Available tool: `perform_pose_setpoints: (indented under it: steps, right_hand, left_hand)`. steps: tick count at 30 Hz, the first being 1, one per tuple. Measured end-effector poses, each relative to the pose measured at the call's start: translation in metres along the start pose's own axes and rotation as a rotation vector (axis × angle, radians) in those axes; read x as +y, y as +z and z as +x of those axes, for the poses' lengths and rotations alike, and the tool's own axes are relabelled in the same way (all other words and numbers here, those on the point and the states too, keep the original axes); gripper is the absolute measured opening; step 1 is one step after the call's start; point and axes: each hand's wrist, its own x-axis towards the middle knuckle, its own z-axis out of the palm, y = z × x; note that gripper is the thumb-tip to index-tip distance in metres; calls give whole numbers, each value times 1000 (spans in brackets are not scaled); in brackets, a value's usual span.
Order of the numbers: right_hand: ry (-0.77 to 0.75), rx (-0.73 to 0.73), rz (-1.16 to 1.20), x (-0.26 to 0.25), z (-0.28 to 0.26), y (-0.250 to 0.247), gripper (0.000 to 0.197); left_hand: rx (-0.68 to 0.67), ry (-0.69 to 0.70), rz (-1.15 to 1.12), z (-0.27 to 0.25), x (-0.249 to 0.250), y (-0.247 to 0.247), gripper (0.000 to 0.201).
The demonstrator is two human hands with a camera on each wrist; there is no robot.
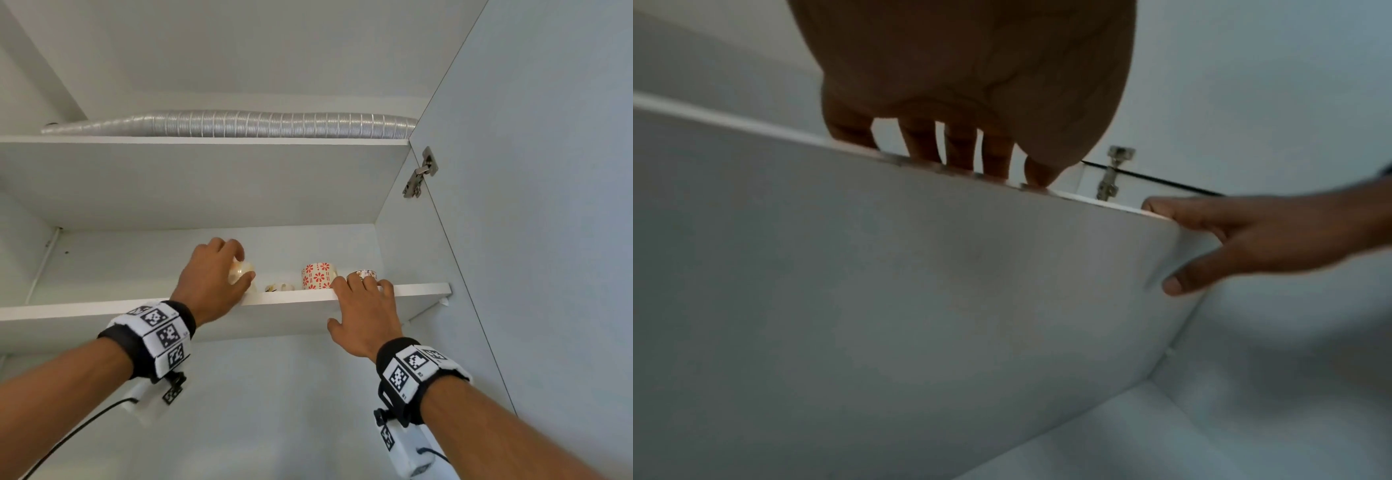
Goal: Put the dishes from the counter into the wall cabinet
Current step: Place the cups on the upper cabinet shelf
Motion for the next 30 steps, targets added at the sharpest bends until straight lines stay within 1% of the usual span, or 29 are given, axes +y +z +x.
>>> perform_pose_setpoints:
  steps: [1, 2, 3, 5, 7, 8, 9, 11, 13, 15, 17, 20, 22, 23, 25, 27, 28, 30]
  right_hand:
    - [-2, 9, 2, 0, 0, 1, 54]
    - [-4, 18, 3, 0, 0, 2, 54]
    - [-1, 23, 4, 0, 0, 3, 54]
    - [2, 34, 1, 0, 1, 4, 54]
    - [-3, 36, 2, 1, 1, 5, 54]
    - [-5, 32, 2, 2, 1, 5, 54]
    - [-5, 24, 0, 2, 1, 4, 55]
    - [-3, 3, 3, 2, 1, 2, 55]
    - [-3, -18, 4, 2, 0, 0, 57]
    - [-2, -38, 13, 2, 1, -4, 59]
    - [1, -84, 11, 2, 1, -7, 61]
    - [3, -147, -2, 3, 1, -13, 66]
    - [6, -184, -9, 3, 2, -17, 71]
    - [12, -207, -8, 2, 1, -19, 74]
    - [29, -249, -5, 2, 0, -23, 81]
    - [52, -305, 17, 1, -3, -29, 90]
    - [59, -347, 34, -2, -7, -32, 96]
    - [72, -438, 88, -2, -17, -40, 105]
  left_hand:
    - [-31, 53, 52, -4, 2, 0, 22]
    - [-75, 74, 99, -6, 3, 2, 21]
    - [-122, 61, 128, -9, 5, 3, 26]
    - [-233, -45, 144, -10, 5, 4, 40]
    - [-409, -171, 197, -7, 7, 5, 58]
    - [-478, -205, 234, -4, 8, 6, 67]
    - [-523, -228, 257, -1, 9, 6, 74]
    - [-557, -251, 256, 3, 10, 9, 77]
    - [-552, -255, 246, 3, 8, 11, 75]
    - [-526, -238, 238, 1, 6, 11, 72]
    - [-485, -207, 184, -4, 4, 10, 70]
    - [-325, -150, 20, -17, -2, 2, 70]
    - [-225, -126, -4, -30, -7, -11, 63]
    - [-204, -119, 12, -38, -13, -19, 59]
    - [-215, -108, 53, -52, -23, -40, 55]
    - [-247, -109, 102, -66, -40, -68, 56]
    - [-263, -124, 122, -77, -49, -85, 57]
    - [-255, -141, 137, -96, -64, -116, 59]
